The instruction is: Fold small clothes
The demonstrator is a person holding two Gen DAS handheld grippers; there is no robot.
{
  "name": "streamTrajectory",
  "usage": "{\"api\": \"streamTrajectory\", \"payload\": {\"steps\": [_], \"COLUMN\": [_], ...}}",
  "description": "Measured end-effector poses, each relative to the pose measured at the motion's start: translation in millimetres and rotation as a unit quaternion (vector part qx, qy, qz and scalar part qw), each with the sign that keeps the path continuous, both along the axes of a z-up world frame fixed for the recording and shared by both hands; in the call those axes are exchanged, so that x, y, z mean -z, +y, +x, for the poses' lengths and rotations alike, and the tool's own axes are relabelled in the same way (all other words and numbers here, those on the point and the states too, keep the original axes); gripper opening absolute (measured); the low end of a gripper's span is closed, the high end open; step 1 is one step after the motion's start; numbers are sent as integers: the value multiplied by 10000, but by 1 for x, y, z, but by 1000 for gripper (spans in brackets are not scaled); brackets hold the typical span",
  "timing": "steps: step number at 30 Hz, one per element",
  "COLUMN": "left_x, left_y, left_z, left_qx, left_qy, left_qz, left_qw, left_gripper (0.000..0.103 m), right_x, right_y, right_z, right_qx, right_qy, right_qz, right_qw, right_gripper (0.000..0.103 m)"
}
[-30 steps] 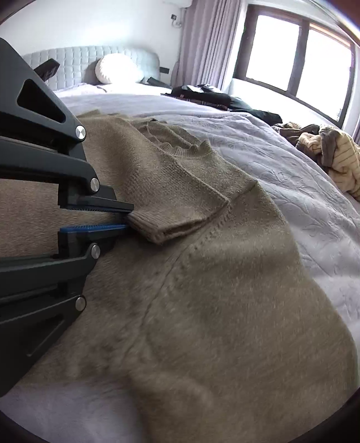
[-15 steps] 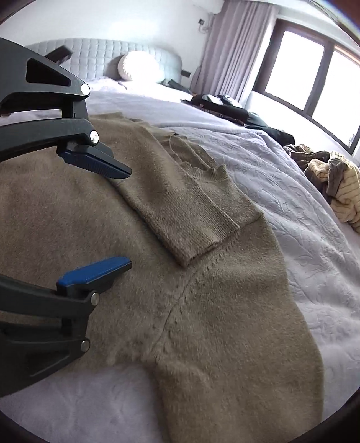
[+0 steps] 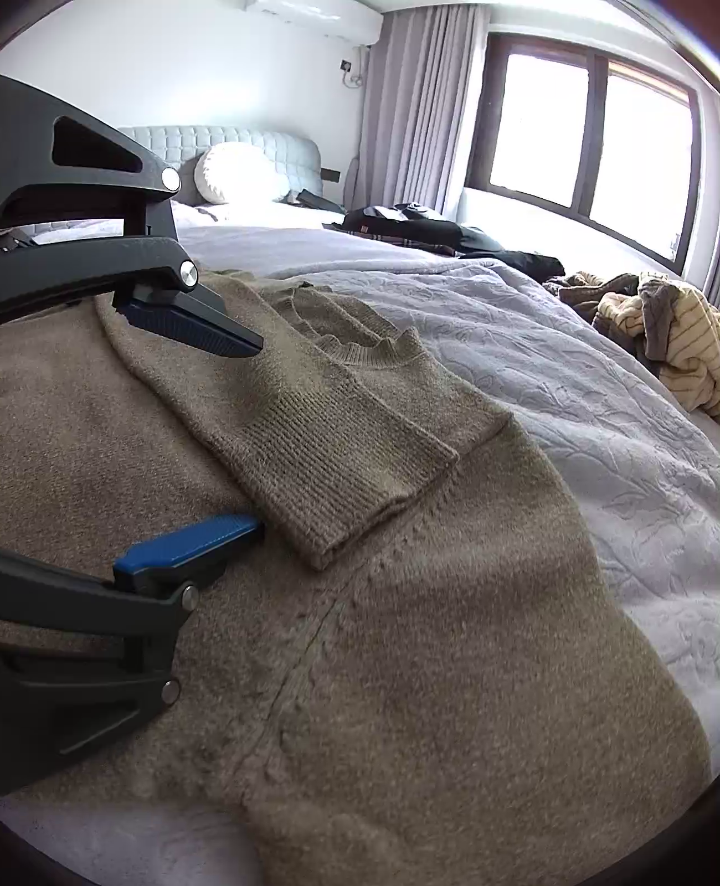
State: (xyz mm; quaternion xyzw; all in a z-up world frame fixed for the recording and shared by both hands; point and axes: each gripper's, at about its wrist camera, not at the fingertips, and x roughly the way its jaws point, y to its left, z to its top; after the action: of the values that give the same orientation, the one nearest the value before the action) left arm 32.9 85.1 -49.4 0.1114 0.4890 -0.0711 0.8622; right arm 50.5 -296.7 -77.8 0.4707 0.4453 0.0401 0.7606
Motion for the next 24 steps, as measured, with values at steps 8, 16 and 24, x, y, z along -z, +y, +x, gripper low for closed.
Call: {"api": "streamTrajectory", "payload": {"steps": [8,16,24], "left_x": [-2,-13,-39], "left_y": [27,35,12], "left_z": [21,1,-27], "left_qx": [-584,-1045,-1033], "left_qy": [-137,-297,-414], "left_qz": [-787,-379,-468], "left_qw": [9951,9934,9927], "left_gripper": [11,79,79], "right_x": [-11,-1,-37], "right_y": [6,-3,14], "right_z": [3,-17,-59], "right_qx": [-178,-153,-657], "right_qy": [-29,271,28], "right_qz": [-217,-578,-1265], "right_qw": [9996,9978,9898], "right_gripper": [8,11,61]}}
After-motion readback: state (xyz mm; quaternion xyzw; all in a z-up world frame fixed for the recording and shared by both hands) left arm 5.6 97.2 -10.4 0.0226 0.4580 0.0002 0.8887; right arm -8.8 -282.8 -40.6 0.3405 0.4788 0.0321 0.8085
